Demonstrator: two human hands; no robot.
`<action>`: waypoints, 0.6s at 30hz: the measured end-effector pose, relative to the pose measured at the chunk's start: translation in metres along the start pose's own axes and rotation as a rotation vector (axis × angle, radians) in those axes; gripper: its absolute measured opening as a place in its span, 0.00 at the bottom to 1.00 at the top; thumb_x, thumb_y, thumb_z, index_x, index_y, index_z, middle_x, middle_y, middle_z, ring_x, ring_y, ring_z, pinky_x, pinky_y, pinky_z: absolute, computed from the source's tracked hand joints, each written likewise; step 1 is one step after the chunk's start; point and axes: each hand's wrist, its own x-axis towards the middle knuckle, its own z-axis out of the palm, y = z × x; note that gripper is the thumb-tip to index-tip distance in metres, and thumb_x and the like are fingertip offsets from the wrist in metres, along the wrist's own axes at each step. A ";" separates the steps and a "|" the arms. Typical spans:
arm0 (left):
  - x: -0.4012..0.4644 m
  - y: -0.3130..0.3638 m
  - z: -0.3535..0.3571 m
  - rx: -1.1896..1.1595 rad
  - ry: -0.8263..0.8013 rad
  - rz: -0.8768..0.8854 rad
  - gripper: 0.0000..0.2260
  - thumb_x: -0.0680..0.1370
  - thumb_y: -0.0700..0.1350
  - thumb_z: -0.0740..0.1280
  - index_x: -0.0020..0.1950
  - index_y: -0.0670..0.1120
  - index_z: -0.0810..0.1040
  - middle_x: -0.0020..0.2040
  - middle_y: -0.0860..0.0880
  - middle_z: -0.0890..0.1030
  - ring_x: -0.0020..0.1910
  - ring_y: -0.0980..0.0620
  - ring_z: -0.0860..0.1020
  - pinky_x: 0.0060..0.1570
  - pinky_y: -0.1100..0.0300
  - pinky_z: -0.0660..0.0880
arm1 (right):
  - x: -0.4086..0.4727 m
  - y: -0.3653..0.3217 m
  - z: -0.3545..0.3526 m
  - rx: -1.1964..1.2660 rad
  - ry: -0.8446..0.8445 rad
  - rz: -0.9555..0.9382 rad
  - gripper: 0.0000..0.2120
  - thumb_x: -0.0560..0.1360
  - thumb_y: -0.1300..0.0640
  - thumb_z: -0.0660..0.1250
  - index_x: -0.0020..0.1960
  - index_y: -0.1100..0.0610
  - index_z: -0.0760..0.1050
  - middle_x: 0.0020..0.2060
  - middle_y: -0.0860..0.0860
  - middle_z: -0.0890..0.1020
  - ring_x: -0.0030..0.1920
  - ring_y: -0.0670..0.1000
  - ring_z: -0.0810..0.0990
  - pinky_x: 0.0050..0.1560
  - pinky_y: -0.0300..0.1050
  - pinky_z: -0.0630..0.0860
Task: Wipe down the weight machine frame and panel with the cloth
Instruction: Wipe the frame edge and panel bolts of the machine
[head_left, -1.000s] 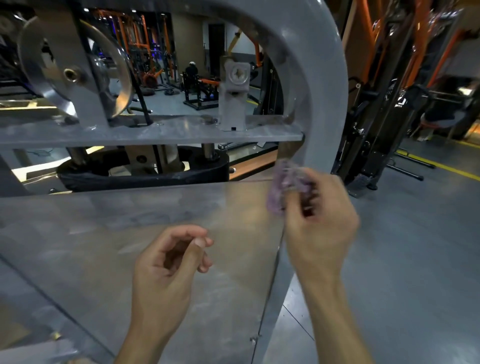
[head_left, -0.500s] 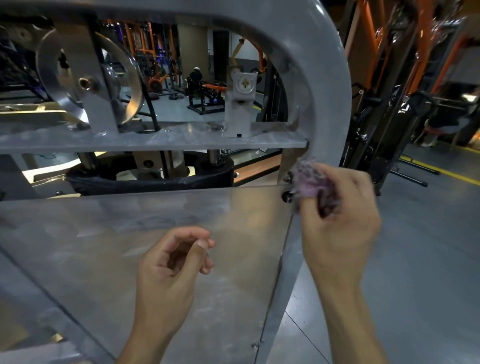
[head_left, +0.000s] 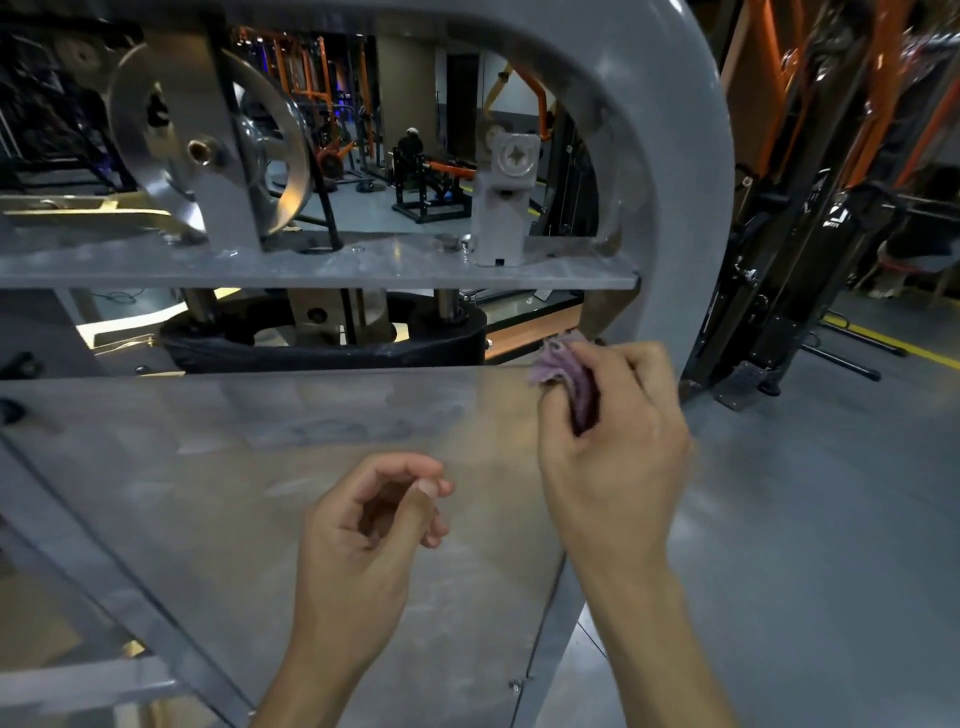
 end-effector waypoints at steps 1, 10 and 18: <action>0.000 0.000 0.000 0.002 0.003 -0.002 0.16 0.79 0.30 0.66 0.44 0.51 0.83 0.41 0.43 0.84 0.31 0.49 0.79 0.33 0.59 0.77 | -0.004 -0.008 0.008 0.036 -0.032 -0.017 0.12 0.74 0.64 0.72 0.58 0.58 0.83 0.48 0.47 0.75 0.43 0.40 0.71 0.48 0.22 0.66; -0.004 0.003 -0.017 -0.003 0.060 0.003 0.09 0.77 0.39 0.68 0.44 0.52 0.83 0.41 0.44 0.83 0.31 0.47 0.78 0.34 0.58 0.77 | -0.011 0.002 0.002 0.111 0.047 0.032 0.13 0.77 0.64 0.70 0.61 0.62 0.82 0.49 0.51 0.77 0.44 0.37 0.76 0.46 0.23 0.71; -0.006 0.002 -0.023 -0.003 0.072 -0.009 0.09 0.78 0.37 0.71 0.45 0.52 0.84 0.41 0.44 0.84 0.31 0.48 0.78 0.33 0.59 0.76 | -0.013 -0.027 0.022 0.190 -0.205 -0.084 0.14 0.76 0.65 0.70 0.61 0.57 0.81 0.50 0.48 0.76 0.44 0.43 0.76 0.46 0.35 0.75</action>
